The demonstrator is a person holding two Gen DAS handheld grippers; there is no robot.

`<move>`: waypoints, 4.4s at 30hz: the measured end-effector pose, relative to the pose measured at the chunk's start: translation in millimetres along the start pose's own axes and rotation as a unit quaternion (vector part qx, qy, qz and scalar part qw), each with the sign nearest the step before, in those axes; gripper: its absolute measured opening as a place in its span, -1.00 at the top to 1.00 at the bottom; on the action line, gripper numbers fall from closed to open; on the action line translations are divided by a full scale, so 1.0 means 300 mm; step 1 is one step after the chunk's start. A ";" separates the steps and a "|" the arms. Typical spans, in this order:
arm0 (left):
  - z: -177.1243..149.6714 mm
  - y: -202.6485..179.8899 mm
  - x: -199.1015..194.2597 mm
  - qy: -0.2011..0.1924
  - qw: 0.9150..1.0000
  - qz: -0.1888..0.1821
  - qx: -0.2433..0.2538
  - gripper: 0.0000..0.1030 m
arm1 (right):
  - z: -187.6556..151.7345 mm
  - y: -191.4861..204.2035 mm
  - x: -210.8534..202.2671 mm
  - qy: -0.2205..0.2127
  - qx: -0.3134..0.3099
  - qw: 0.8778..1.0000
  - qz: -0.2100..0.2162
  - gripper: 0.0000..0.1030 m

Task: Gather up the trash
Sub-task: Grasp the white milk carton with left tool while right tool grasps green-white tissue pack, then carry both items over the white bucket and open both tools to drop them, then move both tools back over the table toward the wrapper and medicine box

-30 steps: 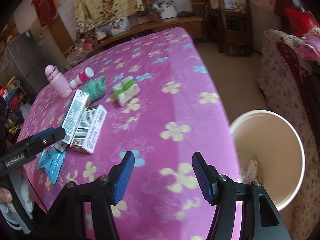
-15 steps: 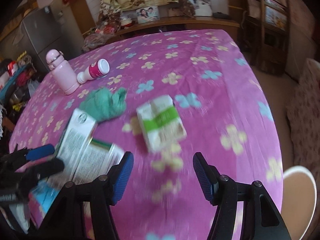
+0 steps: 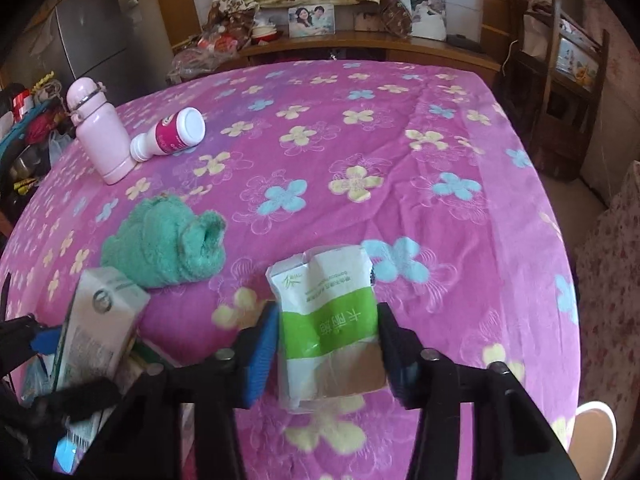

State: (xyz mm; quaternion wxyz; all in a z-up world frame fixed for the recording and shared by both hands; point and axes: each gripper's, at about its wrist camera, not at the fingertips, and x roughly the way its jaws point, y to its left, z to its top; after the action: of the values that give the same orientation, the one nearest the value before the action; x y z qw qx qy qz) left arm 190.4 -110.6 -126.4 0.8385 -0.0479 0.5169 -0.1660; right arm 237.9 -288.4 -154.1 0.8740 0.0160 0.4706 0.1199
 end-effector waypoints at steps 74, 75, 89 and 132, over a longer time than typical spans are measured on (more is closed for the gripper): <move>-0.241 -1.028 0.059 0.007 0.975 -0.127 0.185 -0.23 | -0.825 -0.774 -0.644 -0.013 0.247 0.962 -0.115 -0.14; -0.241 -1.024 0.060 0.009 0.974 -0.129 0.186 -0.32 | -0.826 -0.778 -0.643 -0.014 0.251 0.961 -0.114 -0.14; -0.250 -0.966 0.047 0.000 0.976 -0.112 0.185 -0.36 | -0.826 -0.761 -0.643 -0.009 0.256 0.960 -0.116 -0.15; -0.195 -0.243 -0.172 -0.044 0.995 0.007 0.086 -0.36 | -0.494 -0.182 -0.492 -0.011 0.139 0.990 -0.024 -0.21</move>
State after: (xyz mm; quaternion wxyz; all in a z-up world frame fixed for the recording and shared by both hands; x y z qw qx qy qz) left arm 101.0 -157.0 -91.0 0.8625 0.0210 0.4637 -0.2017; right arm 48.2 -387.2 -123.5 0.8712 0.1271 0.4731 0.0320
